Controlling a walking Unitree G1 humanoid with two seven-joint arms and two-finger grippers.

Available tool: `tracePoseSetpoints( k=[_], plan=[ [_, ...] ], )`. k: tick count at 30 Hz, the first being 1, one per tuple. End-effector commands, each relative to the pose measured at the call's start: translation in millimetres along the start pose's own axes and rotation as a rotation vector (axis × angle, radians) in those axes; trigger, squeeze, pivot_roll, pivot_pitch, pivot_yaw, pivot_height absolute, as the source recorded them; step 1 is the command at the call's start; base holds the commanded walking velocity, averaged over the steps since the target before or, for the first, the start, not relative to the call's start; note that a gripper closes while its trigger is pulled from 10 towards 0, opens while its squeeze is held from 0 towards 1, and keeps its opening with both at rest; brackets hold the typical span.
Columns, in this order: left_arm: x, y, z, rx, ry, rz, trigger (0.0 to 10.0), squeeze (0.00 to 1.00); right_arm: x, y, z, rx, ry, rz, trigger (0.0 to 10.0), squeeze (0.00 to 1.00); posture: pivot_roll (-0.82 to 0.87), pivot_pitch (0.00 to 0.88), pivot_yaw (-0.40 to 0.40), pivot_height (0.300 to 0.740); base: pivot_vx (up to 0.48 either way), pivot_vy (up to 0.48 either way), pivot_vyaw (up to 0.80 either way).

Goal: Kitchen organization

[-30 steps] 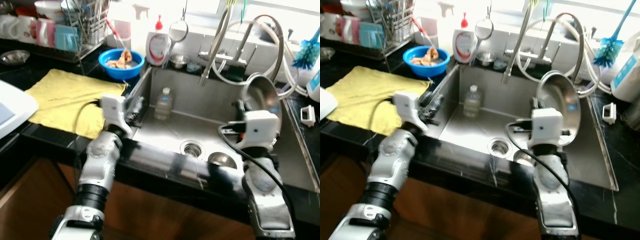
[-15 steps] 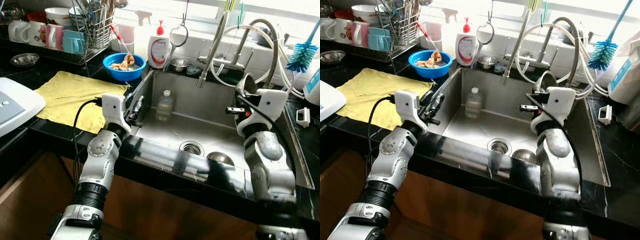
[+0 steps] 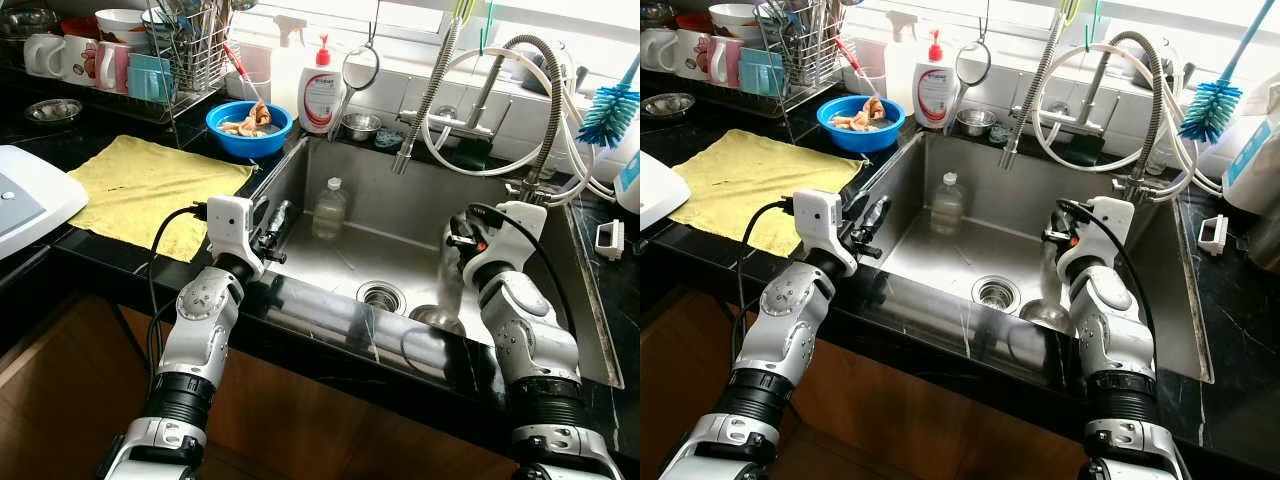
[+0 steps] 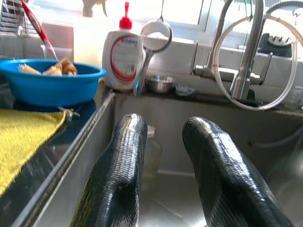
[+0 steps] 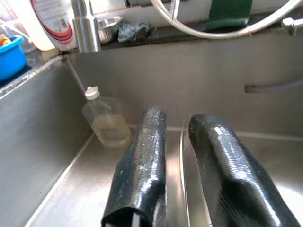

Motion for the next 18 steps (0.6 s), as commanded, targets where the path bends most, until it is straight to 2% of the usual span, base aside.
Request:
tracePoseSetpoints(
  k=[1, 5, 6, 7, 10, 12, 13, 16, 18],
  plan=[
    [-2.1, 4, 0.8, -0.007, -0.016, 0.014, 10.0, 0.00, -1.0, 9, 2.2, -0.025, -0.002, 0.006, 10.0, 1.00, 0.13, 0.000, -0.087, 0.740, 0.000, 0.000, 0.00],
    [-3.0, 3, 0.6, -0.002, -0.024, 0.013, 10.0, 0.00, -0.6, 8, 2.2, -0.035, -0.007, 0.008, 10.0, 0.99, 0.13, 0.000, -0.081, 0.740, 0.000, 0.000, 0.00],
    [-3.1, 3, 0.6, -0.001, -0.026, 0.013, 10.0, 0.00, -0.5, 9, 1.8, -0.040, -0.007, 0.007, 10.0, 0.71, 0.13, 0.000, -0.081, 0.740, 0.000, 0.000, 0.00],
    [-3.1, 3, 0.8, -0.001, -0.027, 0.012, 10.0, 0.00, -0.2, 10, 1.2, -0.048, -0.007, 0.005, 10.0, 0.00, 0.13, 0.000, -0.080, 0.740, 0.000, 0.000, 0.00],
    [-3.5, 4, 1.1, 0.000, -0.030, 0.012, 10.0, 0.00, -0.8, 11, -0.8, -0.061, -0.015, -0.009, 10.0, 0.00, 0.13, 0.000, -0.077, 0.740, 0.000, 0.000, 0.00],
    [-4.0, 4, 1.6, 0.001, -0.033, 0.011, 10.0, 0.00, -3.1, 15, -4.0, -0.094, -0.037, -0.057, 10.0, 0.00, 0.13, 0.000, -0.075, 0.740, 0.000, 0.000, 0.00],
    [-4.0, 4, 1.4, 0.002, -0.033, 0.011, 10.0, 0.00, -3.8, 19, -6.4, -0.124, -0.053, -0.116, 10.0, 0.00, 0.13, 0.000, -0.075, 0.740, 0.000, 0.000, 0.00],
    [-3.4, 1, 0.1, 0.009, -0.027, 0.015, 10.0, 0.00, -0.2, 32, -18.5, -0.219, -0.062, -0.199, 10.0, 0.00, 0.12, 0.000, -0.075, 0.740, 0.000, 0.000, 0.00],
    [-0.9, -2, -0.8, 0.019, -0.014, 0.019, 10.0, 0.00, 2.0, 35, -26.4, -0.250, -0.064, -0.305, 10.0, 0.00, 0.12, 0.000, -0.075, 0.740, 0.000, 0.000, 0.00]
  ],
)
Point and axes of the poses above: a point about 5 cm out from each wrist's last joint towards the gripper, its own z axis pointing out of the wrist towards the gripper, its own y axis along the axis of the wrist's last joint, x = y × z, the point moved 3 cm from there along z, pointing out of the wrist towards the gripper, and after that the axes turned 13 degrees about z, right-handed, at the moved point
